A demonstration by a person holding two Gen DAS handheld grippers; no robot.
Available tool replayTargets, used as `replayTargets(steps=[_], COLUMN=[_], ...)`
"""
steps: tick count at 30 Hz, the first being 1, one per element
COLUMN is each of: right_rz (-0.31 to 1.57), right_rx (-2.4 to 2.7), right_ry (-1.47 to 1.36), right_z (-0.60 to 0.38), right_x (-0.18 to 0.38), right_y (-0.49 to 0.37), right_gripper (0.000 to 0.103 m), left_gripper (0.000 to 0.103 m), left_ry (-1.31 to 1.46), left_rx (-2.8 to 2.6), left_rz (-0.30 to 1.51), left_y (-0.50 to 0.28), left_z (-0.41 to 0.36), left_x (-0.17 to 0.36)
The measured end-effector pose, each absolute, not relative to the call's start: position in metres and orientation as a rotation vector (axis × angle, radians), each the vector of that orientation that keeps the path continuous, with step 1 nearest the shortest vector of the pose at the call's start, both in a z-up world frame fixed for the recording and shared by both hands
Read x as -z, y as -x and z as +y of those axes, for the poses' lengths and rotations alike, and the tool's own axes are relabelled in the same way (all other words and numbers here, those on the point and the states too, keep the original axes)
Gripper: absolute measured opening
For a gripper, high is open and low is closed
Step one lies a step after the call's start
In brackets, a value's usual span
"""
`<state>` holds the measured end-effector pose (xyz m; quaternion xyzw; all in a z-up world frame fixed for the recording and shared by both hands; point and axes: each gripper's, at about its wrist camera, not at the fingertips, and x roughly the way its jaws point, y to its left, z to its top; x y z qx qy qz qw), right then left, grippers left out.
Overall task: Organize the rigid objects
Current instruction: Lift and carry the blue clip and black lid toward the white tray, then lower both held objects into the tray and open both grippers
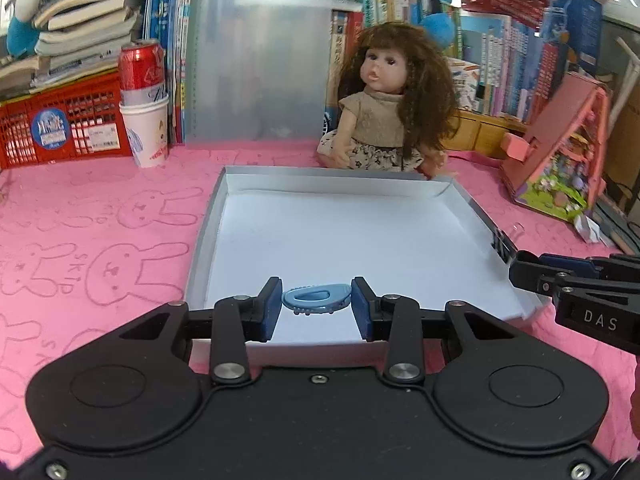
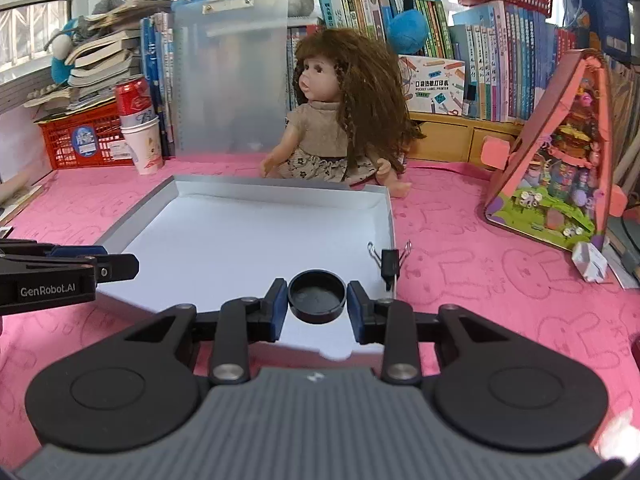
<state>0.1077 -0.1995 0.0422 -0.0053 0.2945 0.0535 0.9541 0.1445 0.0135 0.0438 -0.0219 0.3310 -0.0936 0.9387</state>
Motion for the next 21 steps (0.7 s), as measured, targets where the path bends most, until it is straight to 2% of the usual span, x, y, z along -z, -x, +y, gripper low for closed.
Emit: replayTargets(steps=[8, 21], right_rz=[0.667, 0.707], right_rx=[-0.143, -0.140], right_ry=[-0.009, -0.005], right_z=[-0.199, -0.186], right_x=[-0.029, -0.015], right_y=[-0.144, -0.163], right_gripper=[0.037, 0.037], left_gripper=[0.035, 0.035], left_ry=[0.062, 0.021], left_rx=[0.170, 0.170], left_rz=[0.738, 0.753], left_y=[-0.186, -0.199], left_z=[0.008, -0.005], left_x=[-0.025, -0.012])
